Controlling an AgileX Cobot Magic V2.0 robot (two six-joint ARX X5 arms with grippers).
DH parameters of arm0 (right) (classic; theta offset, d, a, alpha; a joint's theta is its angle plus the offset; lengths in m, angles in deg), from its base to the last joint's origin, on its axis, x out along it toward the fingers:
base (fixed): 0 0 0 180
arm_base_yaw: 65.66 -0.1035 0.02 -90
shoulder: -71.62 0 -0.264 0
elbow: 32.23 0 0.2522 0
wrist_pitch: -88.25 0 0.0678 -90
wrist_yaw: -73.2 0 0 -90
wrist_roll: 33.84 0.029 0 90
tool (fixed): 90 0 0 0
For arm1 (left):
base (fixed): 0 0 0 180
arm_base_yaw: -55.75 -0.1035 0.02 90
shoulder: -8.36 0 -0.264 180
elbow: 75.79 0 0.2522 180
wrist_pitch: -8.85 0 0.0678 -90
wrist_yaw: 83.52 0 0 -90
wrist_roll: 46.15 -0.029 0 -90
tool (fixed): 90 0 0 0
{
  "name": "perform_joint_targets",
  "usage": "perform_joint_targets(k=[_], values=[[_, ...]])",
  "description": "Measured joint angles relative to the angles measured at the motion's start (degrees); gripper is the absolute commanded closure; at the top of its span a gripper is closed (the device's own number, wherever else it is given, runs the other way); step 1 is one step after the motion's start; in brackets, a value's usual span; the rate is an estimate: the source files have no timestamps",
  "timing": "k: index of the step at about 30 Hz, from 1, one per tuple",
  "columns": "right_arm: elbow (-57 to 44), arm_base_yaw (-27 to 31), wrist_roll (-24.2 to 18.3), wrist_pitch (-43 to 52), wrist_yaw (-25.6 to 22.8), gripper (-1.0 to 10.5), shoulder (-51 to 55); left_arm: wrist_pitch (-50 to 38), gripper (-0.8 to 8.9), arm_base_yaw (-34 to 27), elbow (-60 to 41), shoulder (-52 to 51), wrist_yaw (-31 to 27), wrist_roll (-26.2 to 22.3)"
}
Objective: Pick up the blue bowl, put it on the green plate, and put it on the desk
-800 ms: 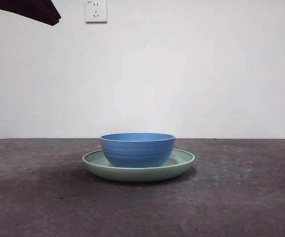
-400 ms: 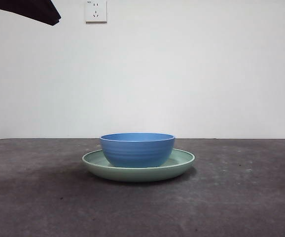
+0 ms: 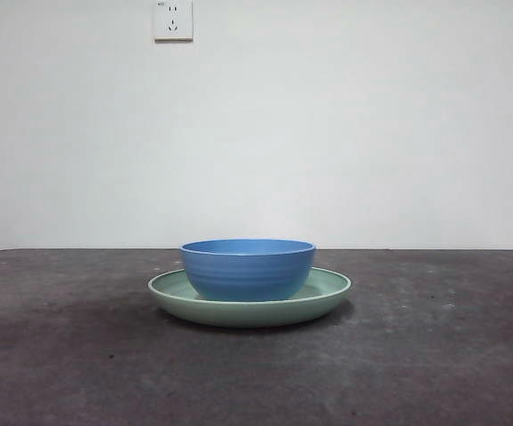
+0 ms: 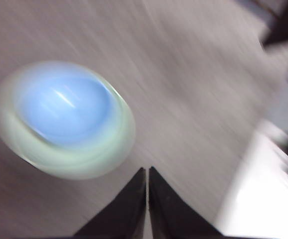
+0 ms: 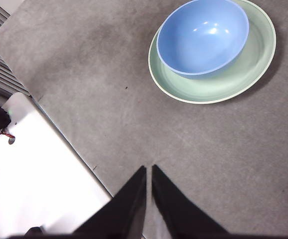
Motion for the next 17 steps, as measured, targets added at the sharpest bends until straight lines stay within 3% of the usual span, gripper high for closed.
perform_joint_targets(k=[4, 10, 17], values=[[0.0, 0.0, 0.02, 0.0, 0.0, 9.3, 0.0, -11.21, 8.04, -8.02, -1.92, -7.67, -4.7, -1.31], [0.0, 0.0, 0.0, 0.0, 0.0, 9.3, 0.0, -27.1, 8.04, -18.49, -12.37, -20.02, -17.99, -1.73], [0.0, 0.0, 0.0, 0.0, 0.0, 9.3, 0.0, -30.36, 8.04, -22.88, -28.3, -31.47, -26.97, -2.25]])
